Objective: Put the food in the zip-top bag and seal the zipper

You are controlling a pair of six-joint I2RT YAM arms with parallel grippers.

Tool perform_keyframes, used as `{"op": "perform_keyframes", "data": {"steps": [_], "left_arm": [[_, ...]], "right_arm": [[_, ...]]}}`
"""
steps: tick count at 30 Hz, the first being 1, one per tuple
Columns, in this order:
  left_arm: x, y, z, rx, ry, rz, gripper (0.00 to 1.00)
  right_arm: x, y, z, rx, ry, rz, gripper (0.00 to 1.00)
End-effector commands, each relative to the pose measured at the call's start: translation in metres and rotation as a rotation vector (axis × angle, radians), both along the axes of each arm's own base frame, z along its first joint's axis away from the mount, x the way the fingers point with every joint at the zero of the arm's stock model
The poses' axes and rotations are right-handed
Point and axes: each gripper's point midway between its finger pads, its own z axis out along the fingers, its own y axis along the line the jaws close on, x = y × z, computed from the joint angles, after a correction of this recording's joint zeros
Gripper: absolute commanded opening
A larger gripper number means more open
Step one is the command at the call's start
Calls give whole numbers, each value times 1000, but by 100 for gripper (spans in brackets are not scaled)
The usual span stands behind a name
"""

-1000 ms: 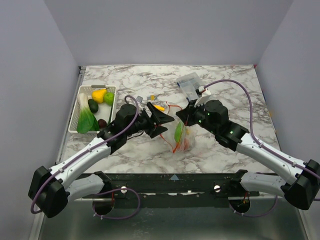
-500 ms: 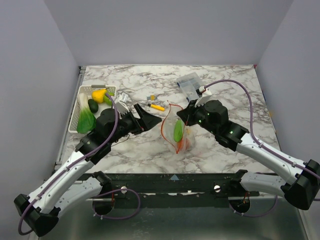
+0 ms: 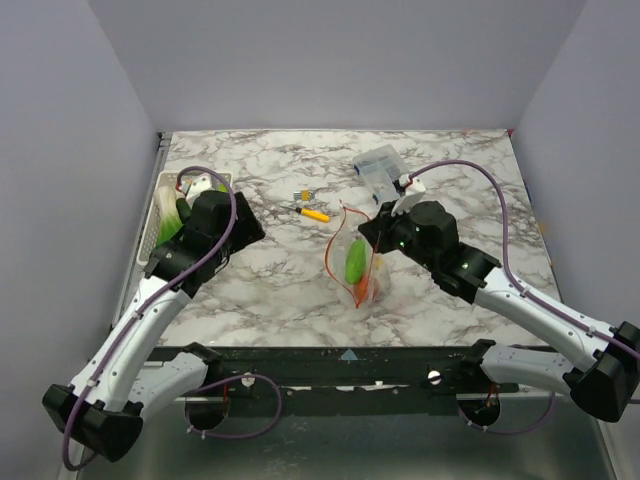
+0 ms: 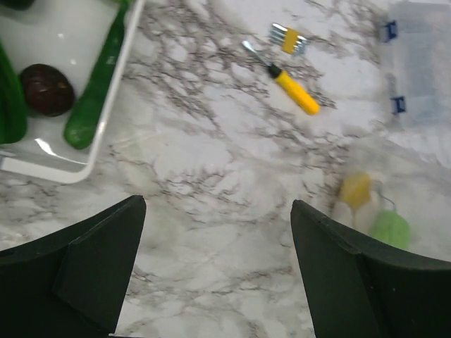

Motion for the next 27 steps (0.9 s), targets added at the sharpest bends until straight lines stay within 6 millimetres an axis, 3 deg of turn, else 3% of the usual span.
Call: {"op": "perform_keyframes", "data": {"steps": [1,6,10,18,27], "left_arm": [[1,54,-37,126,135,130,84],[14,85,-67,122,263,256,66],[30,100,-86,103,266,337,51],[55,132,-136,157,422,454,46],[77,144,-158,204,503,445,45]], "right_arm": [[-1,-7,-5,-45,-11,-16,1],[0,-7,-7,-54,-7,-16,1],[1,-8,-6,-57,-17,-22,1],[0,-9,-11,-56,-18,-20,1],[-2,-2,-19,-49,-1,8,1]]}}
